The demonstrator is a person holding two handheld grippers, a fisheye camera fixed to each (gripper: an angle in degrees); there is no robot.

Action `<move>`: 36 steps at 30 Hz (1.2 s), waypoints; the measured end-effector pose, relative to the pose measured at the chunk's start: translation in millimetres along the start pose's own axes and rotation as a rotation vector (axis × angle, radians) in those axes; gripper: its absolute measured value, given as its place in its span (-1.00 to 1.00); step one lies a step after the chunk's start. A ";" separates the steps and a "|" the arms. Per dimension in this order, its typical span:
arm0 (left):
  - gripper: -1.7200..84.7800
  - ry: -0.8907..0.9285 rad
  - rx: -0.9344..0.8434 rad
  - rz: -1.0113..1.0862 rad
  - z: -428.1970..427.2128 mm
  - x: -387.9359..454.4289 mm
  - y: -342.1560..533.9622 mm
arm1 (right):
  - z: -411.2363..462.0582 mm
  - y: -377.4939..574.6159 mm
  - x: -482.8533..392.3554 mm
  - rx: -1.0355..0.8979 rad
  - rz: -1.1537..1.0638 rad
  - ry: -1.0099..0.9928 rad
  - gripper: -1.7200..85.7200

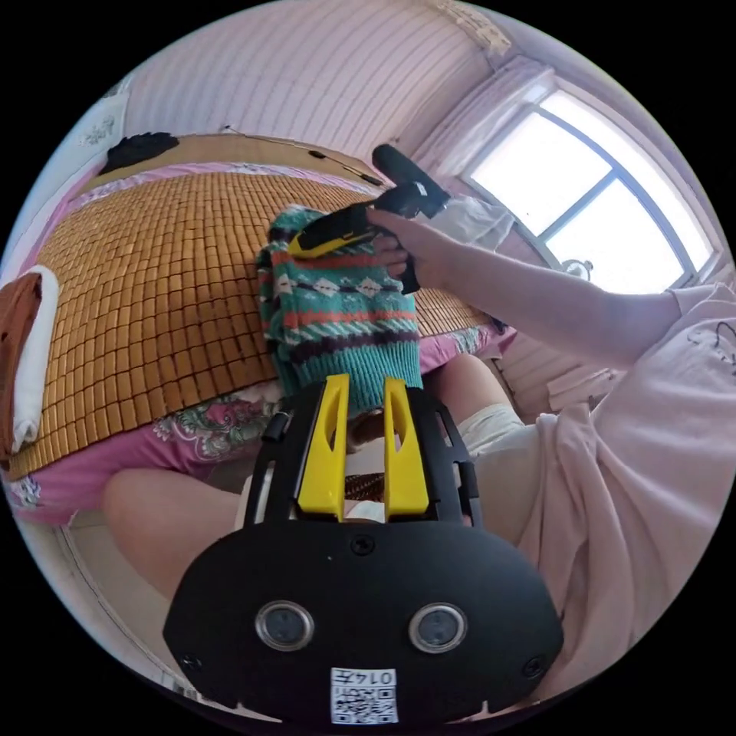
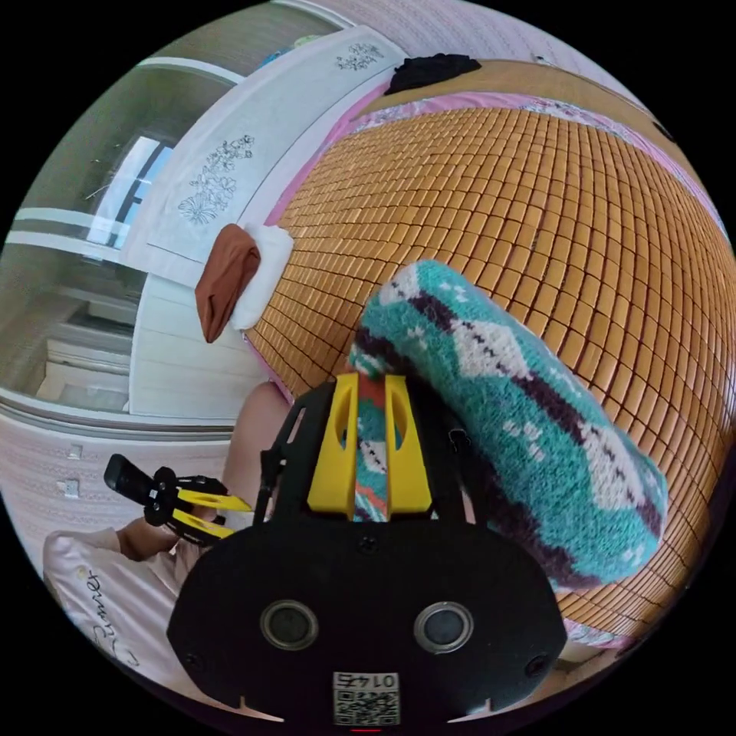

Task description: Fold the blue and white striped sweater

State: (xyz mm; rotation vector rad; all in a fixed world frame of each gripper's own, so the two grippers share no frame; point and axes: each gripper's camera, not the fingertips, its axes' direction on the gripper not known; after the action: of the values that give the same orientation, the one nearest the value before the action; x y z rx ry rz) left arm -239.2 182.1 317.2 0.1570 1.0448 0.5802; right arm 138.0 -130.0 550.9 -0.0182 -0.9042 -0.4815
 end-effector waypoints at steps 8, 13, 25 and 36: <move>-0.90 -0.006 -0.003 0.033 15.4 -4.4 -44.1 | -19.1 -4.8 -46.5 0.086 -0.178 0.149 -0.95; -0.98 -0.175 -0.162 0.057 47.3 -7.6 -88.2 | 17.1 -54.6 -61.4 0.039 -0.213 0.271 -0.97; -0.98 -0.170 -0.205 -0.053 31.4 -59.4 -109.9 | 174.2 -181.3 -69.7 -0.359 -0.293 0.487 -0.98; -0.97 -0.084 -0.181 -0.075 -10.2 -91.1 -116.1 | 171.2 -169.9 -59.2 -0.141 -0.377 0.492 -0.98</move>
State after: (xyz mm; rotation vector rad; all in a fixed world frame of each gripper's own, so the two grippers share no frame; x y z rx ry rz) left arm -237.7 35.5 336.8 -0.0164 0.9085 0.5921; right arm -90.7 -221.8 581.8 0.1395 -0.3862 -0.8572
